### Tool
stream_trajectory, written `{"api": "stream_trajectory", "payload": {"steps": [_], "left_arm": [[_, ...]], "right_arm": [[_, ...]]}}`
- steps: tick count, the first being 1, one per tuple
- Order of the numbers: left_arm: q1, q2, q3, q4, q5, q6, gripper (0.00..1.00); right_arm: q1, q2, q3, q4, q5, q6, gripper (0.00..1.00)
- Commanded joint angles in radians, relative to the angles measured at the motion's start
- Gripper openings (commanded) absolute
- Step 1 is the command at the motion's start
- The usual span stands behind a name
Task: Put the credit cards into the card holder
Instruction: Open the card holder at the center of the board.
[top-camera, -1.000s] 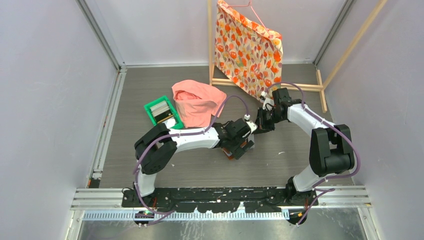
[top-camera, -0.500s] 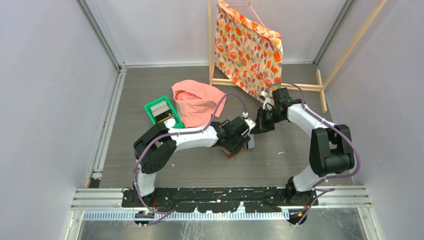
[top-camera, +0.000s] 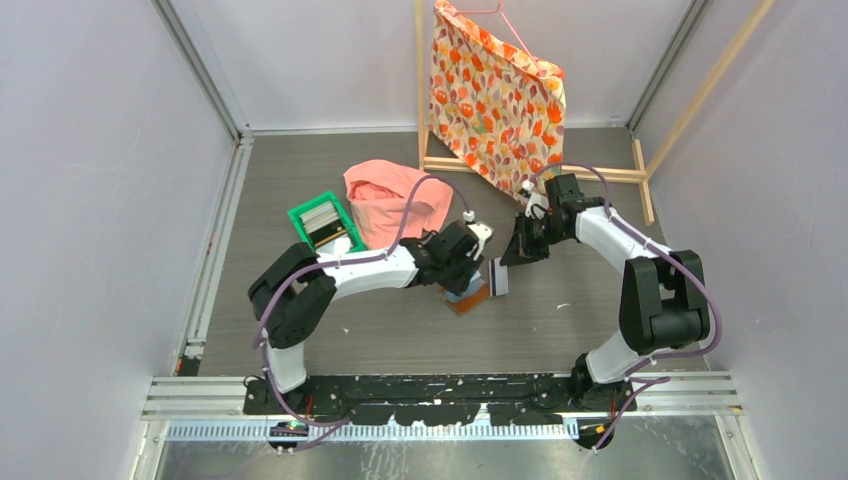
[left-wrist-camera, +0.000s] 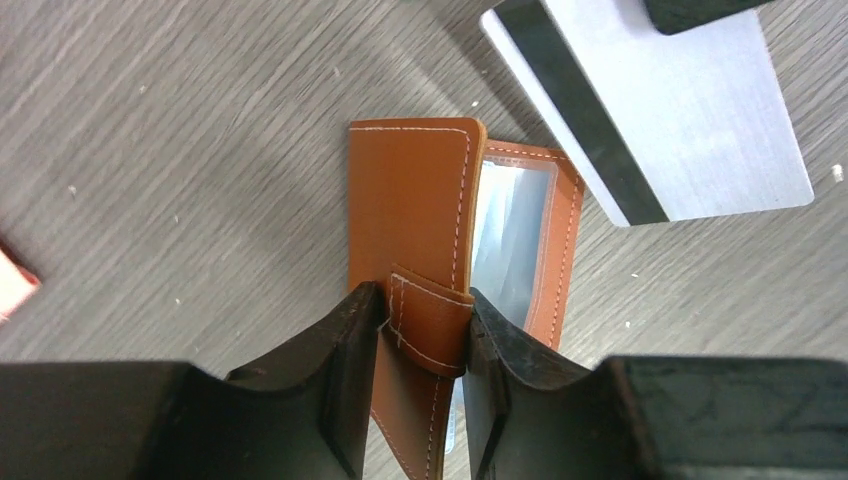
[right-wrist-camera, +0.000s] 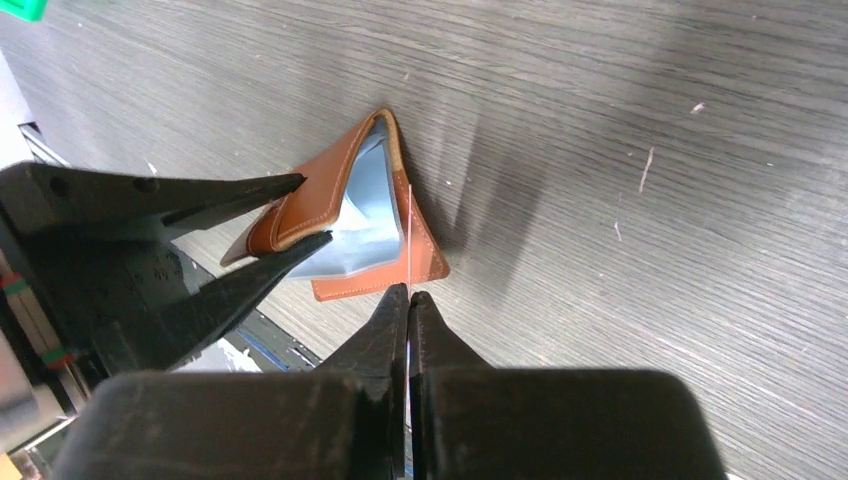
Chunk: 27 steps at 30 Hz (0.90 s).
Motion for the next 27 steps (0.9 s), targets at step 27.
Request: {"api": "stream_trajectory", "payload": {"steps": [27], "left_arm": [[-0.047,-0.210,-0.346,0.295,-0.197,-0.586,0.28]], "right_arm": [[0.028,-0.073,-0.077,0.252,-0.088,0.241,0.01]]}}
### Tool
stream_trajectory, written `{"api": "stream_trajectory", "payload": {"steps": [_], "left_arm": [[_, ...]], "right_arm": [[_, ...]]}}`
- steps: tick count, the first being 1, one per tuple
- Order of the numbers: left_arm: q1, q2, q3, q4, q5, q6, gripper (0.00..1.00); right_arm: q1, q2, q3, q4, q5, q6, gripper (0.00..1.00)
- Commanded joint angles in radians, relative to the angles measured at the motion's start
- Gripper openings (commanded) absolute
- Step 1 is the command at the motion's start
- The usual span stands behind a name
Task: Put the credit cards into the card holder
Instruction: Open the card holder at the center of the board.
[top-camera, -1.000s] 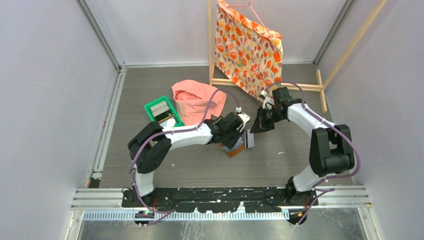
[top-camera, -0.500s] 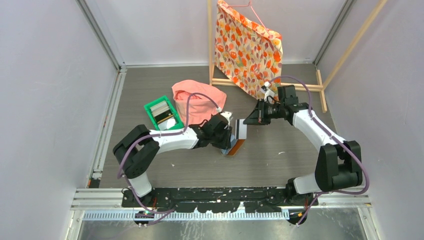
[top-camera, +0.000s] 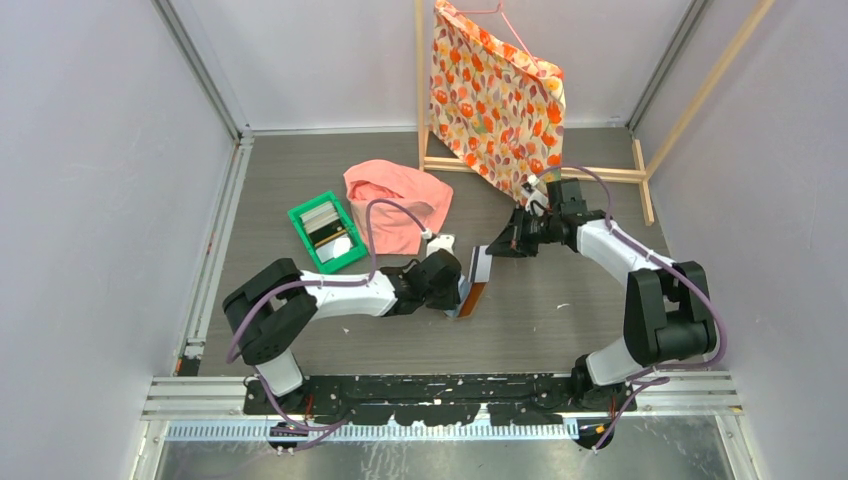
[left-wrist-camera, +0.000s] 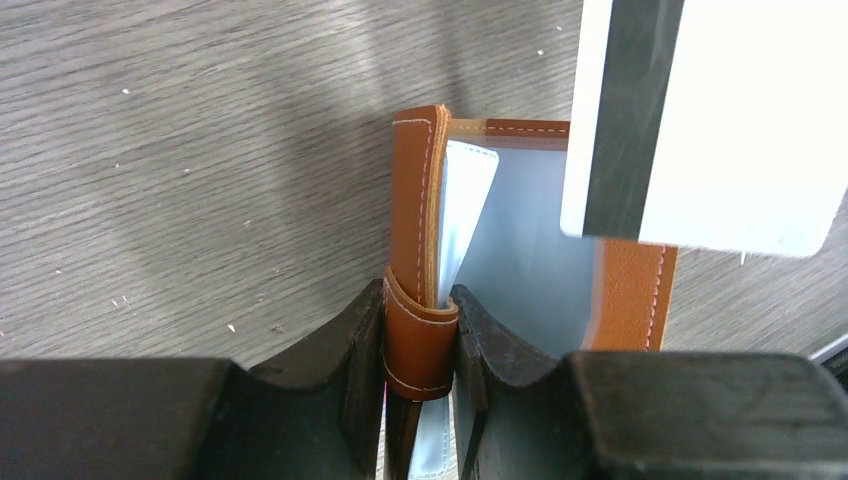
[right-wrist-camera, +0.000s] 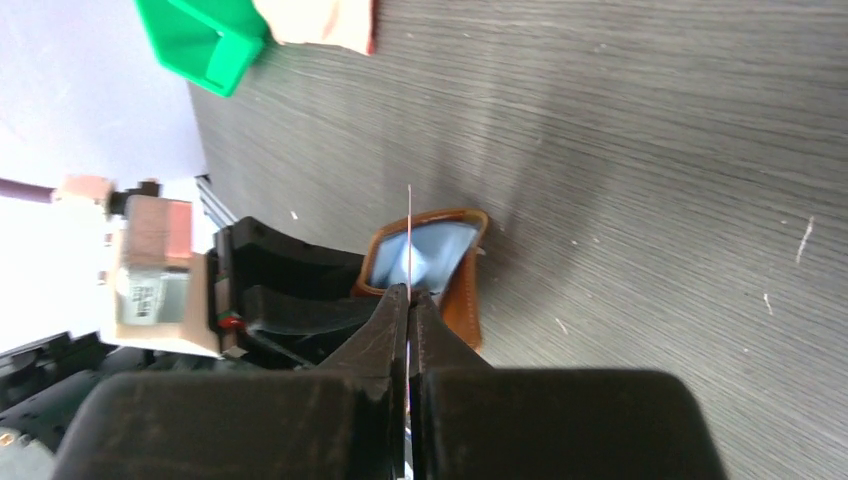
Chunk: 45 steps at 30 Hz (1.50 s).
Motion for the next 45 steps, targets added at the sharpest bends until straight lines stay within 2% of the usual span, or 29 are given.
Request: {"api": "stream_trajectory", "payload": {"steps": [1,13,18,32,36,45], "left_arm": [[-0.006,-0.043,-0.027,0.058,-0.082,-0.066,0.28],[-0.008,-0.117,-0.163,0.269,-0.162,-0.190,0.28],[-0.023,-0.098,-0.225,0.424,-0.210,-0.274,0.28],[-0.044,0.002,-0.319,0.738,-0.301,-0.413,0.28],[-0.044,0.035,-0.351,0.824,-0.284,-0.436,0.32],[0.024,0.015,-0.445,0.891,-0.161,-0.434,0.60]], "right_arm": [[0.025,0.014,0.038,-0.072,0.089,-0.076,0.01],[0.073,0.056,0.084,-0.186,0.199,-0.200,0.01],[0.127,0.089,0.101,-0.188,0.164,-0.219,0.01],[0.132,0.166,0.095,-0.166,0.069,-0.177,0.01],[0.132,0.200,0.105,-0.182,0.095,-0.185,0.01],[0.129,0.243,0.128,-0.201,0.122,-0.203,0.01]]}}
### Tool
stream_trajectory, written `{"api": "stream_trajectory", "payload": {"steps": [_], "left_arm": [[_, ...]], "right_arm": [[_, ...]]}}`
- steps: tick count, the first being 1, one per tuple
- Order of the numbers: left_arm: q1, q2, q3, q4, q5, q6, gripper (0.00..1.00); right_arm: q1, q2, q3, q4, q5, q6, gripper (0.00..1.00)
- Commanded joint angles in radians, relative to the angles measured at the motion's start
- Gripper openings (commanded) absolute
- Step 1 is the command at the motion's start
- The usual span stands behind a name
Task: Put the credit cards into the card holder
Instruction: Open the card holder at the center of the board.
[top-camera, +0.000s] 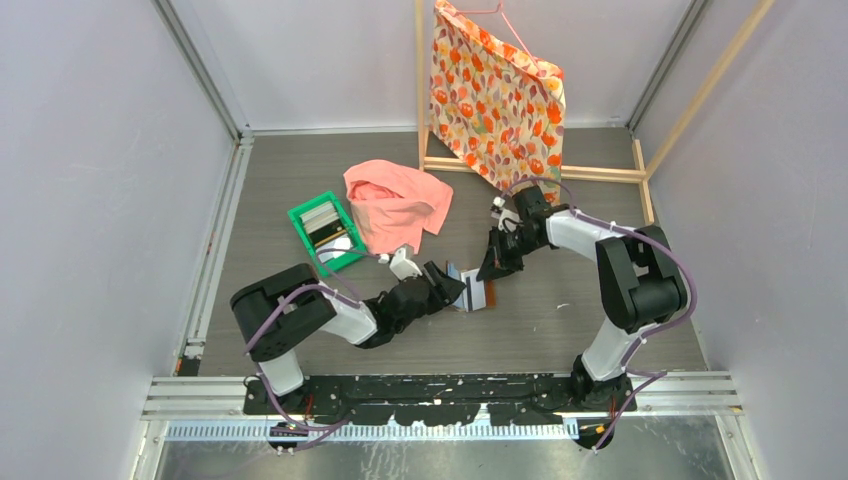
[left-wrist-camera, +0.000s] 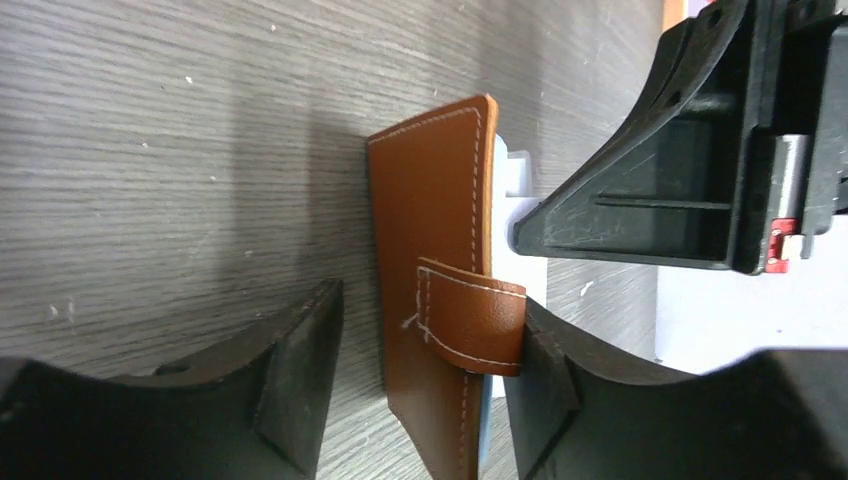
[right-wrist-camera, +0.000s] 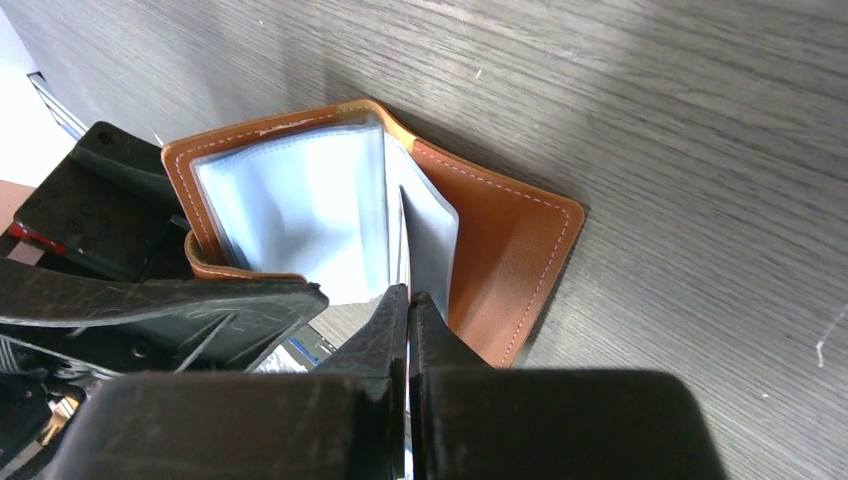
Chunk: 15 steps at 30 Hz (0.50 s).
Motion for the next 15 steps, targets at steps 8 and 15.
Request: {"api": "stream_trajectory", "payload": {"steps": [8,15], "left_arm": [[0.123,-0.181,-0.130,-0.083,0.114,0.106,1.00],[0.157,-0.468,-0.039,-0.411,0.167,0.386,1.00]], "right_arm": [[0.040,0.035,0.078,-0.014,0.028,-0.025,0.01],[0.072,0.026,0.093,-0.017,0.068,-0.041,0.01]]}}
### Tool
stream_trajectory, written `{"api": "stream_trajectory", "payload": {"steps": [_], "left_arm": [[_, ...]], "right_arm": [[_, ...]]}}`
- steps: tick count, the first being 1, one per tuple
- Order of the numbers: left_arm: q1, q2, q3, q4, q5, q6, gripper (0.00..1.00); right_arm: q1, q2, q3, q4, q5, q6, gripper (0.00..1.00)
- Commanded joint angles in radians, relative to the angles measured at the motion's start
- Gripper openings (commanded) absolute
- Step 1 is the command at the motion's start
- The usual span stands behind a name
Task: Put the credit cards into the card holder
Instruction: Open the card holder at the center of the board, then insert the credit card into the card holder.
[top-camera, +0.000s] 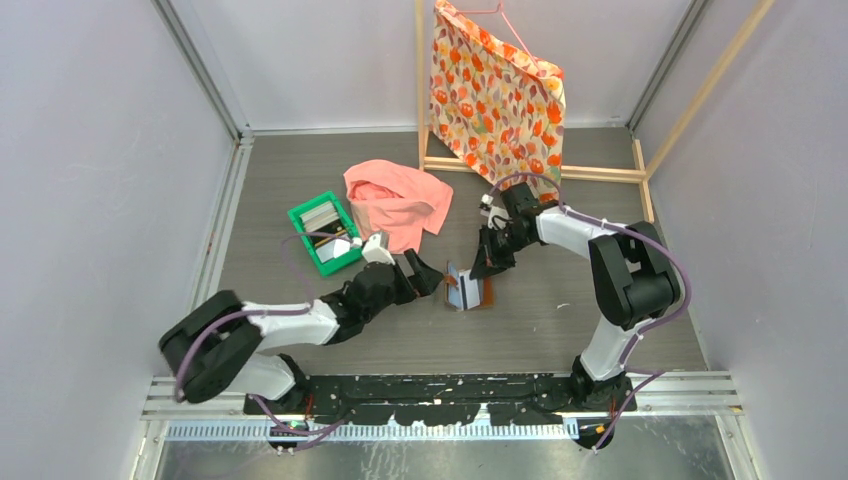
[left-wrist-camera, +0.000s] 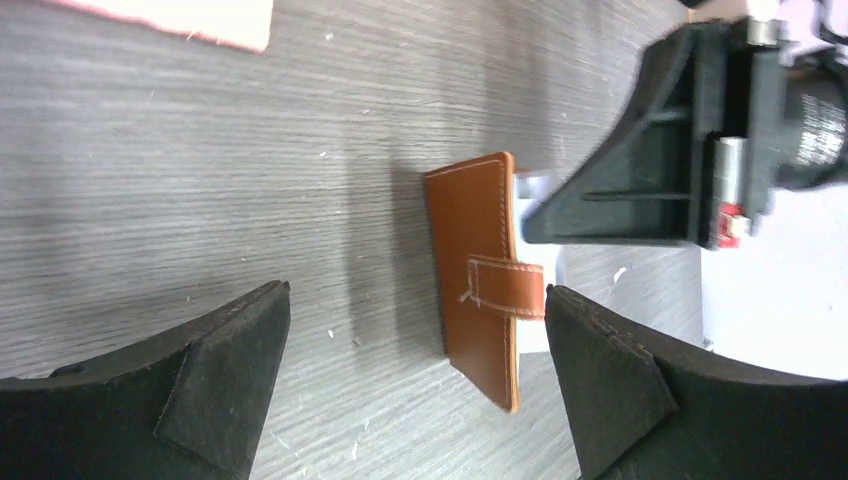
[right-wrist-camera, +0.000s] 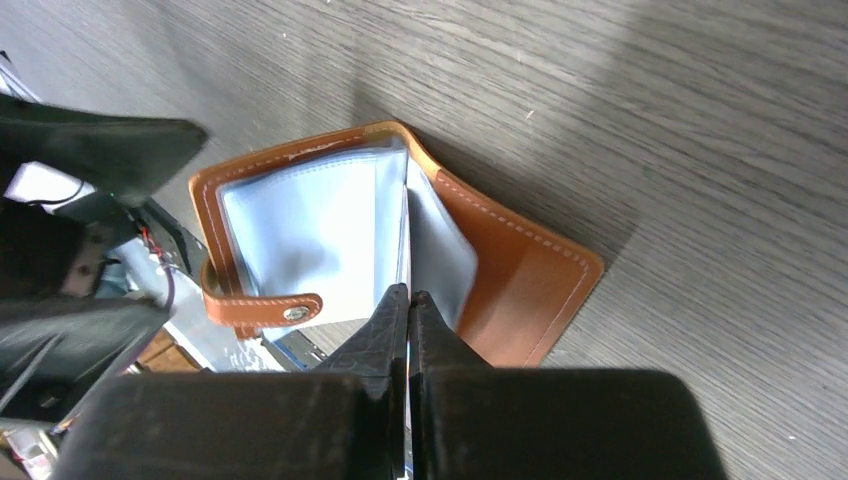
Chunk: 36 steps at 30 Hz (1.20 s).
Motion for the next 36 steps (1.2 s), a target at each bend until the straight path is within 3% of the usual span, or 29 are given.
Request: {"api": "stream_trajectory", "payload": {"steps": [1,4,8,11,15,18,26,31,36], "left_arm": [[0.007,-0.208,0.114,-0.300,0.043,0.291,1.00],[0.007,-0.341,0.157,-0.377,0.084,0.382,1.00],[0.012,-0.383,0.159,-0.258,0.257,0.337,0.98],[0.010,-0.275,0.198,-0.174,0.419,0.209,0.73],[-0.044,-0.114,0.253,-0.061,0.491,0.144,0.46],[-0.128,0.011,0.339,-0.097,0.461,0.187,0.39],[-0.251,0.157,0.494,-0.267,0.220,0.212,0.38],[-0.269,0.209,0.522,-0.350,0.046,0.226,0.37],[-0.263,0.230,0.504,-0.349,-0.038,0.243,0.37]], "right_arm": [[0.024,-0.008,0.038,-0.005,0.043,-0.030,0.01],[0.034,-0.008,0.042,-0.006,0.050,-0.032,0.01],[0.041,-0.010,0.047,-0.005,0.059,-0.033,0.01],[0.045,-0.009,0.054,0.000,0.061,-0.028,0.01],[0.047,-0.004,0.059,0.003,0.061,-0.022,0.01],[0.047,-0.007,0.057,0.003,0.060,-0.021,0.01],[0.046,-0.007,0.059,0.003,0.053,-0.018,0.01],[0.046,-0.009,0.059,0.002,0.053,-0.017,0.01],[0.046,-0.008,0.059,0.002,0.054,-0.018,0.01]]}}
